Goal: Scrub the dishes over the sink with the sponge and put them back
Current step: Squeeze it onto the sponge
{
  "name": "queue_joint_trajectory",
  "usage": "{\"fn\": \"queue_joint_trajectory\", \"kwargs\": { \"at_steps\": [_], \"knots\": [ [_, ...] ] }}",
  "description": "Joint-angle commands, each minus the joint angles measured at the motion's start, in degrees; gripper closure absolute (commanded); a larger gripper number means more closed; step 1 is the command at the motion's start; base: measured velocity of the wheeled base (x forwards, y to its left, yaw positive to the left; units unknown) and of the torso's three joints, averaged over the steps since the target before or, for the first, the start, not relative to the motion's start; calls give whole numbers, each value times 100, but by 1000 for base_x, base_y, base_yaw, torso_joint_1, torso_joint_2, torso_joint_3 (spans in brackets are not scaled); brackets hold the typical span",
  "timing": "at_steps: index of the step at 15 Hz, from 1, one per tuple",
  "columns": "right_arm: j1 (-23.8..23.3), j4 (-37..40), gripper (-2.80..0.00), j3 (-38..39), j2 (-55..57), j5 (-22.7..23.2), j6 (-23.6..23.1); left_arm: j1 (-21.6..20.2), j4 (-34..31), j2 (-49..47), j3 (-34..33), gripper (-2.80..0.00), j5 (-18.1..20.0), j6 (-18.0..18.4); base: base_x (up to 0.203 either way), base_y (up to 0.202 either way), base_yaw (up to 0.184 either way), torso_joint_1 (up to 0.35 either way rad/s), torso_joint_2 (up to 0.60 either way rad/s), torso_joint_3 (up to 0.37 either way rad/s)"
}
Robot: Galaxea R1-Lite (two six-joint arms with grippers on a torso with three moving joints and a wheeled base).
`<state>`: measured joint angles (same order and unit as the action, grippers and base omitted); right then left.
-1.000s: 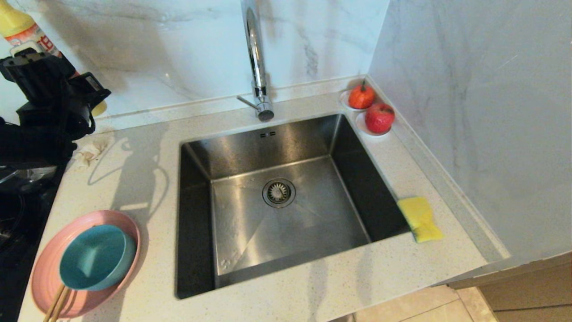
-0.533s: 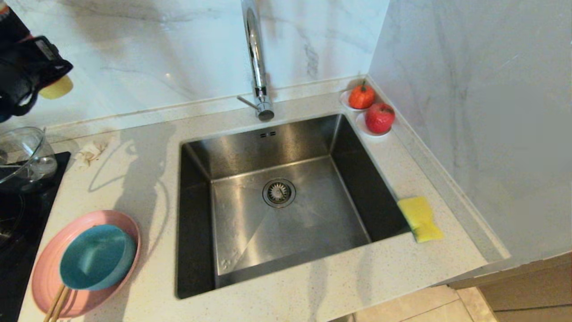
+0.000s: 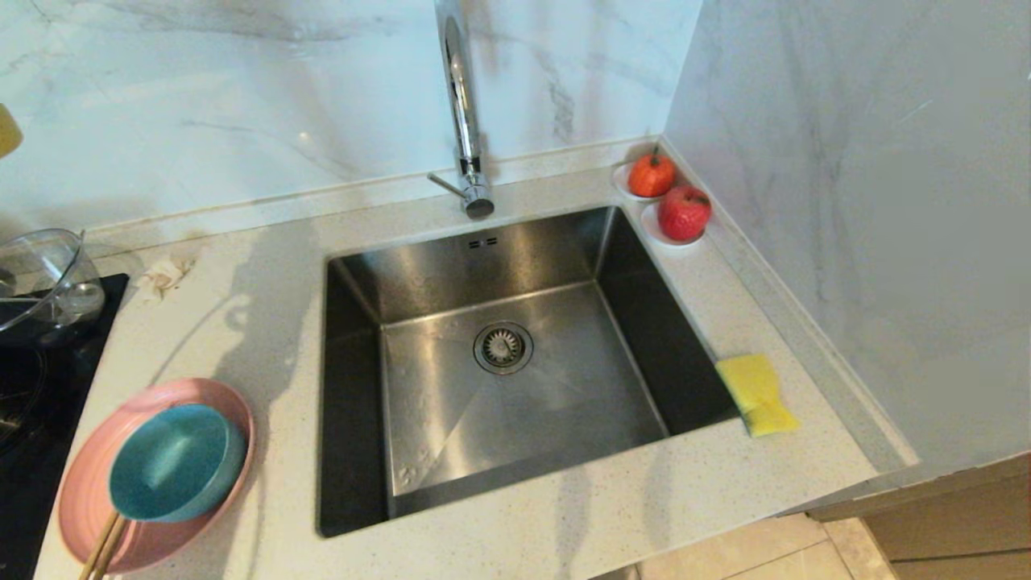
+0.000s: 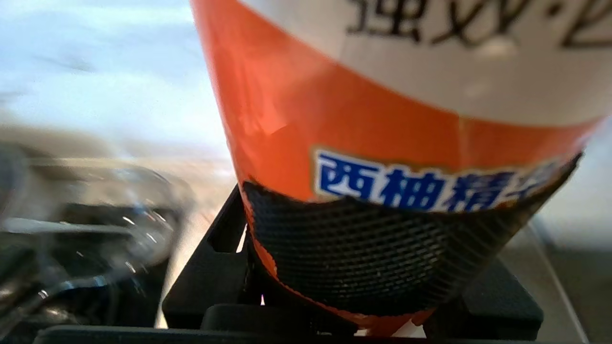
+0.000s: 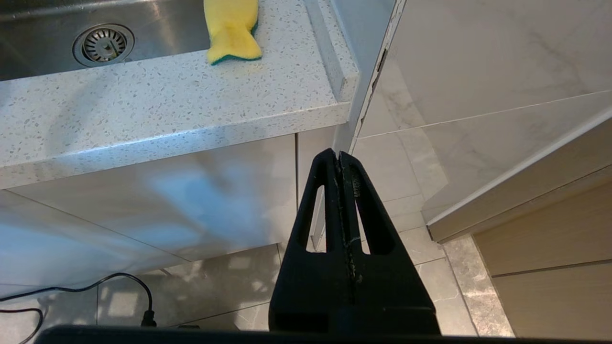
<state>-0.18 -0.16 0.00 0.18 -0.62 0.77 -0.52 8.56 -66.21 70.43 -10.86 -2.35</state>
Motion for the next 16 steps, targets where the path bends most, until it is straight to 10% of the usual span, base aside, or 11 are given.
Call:
{"fn": "queue_joint_trajectory", "kwargs": {
  "at_steps": [1, 5, 16],
  "knots": [
    [1, -2, 0, 0, -1, 1, 2, 503, -617, 882, -295, 0, 406, 487, 0, 0, 0, 0, 0, 0],
    [1, -2, 0, 0, -1, 1, 2, 924, -704, 862, -279, 0, 1073, 1078, 0, 0, 0, 0, 0, 0],
    [1, -2, 0, 0, -1, 1, 2, 2812, -736, -671, 786, 0, 1034, 2035, 0, 0, 0, 0, 0, 0]
  ]
}}
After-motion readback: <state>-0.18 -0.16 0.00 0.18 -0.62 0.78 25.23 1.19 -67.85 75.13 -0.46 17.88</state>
